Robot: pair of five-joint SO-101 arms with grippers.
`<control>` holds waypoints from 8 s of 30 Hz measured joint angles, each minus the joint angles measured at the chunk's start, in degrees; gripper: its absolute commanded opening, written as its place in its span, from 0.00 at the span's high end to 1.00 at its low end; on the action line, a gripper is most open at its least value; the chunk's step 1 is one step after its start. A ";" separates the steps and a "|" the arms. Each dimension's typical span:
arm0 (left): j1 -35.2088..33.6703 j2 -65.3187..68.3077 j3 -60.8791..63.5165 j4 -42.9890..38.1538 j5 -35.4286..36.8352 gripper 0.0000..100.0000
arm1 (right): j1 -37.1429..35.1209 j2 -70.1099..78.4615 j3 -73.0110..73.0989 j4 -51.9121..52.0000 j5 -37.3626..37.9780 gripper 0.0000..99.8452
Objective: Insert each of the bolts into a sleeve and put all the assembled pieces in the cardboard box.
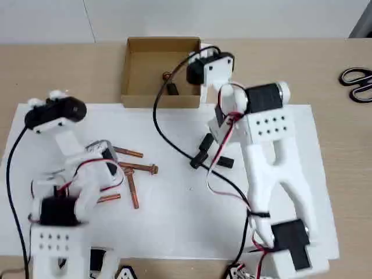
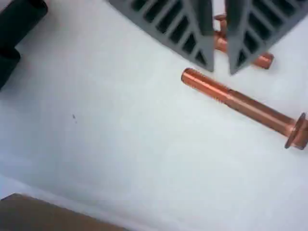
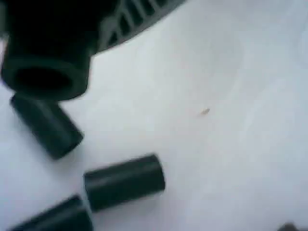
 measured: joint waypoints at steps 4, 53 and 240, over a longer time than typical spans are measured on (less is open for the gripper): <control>0.18 9.93 -5.71 5.19 -0.09 0.99 | 0.79 -6.24 7.82 0.00 -0.53 1.00; 11.78 26.55 -1.41 7.47 4.57 0.99 | 3.43 -14.42 19.78 0.00 -1.05 1.00; 8.18 -18.11 -2.46 12.84 1.76 0.99 | -14.15 -88.70 70.51 -23.12 -5.27 1.00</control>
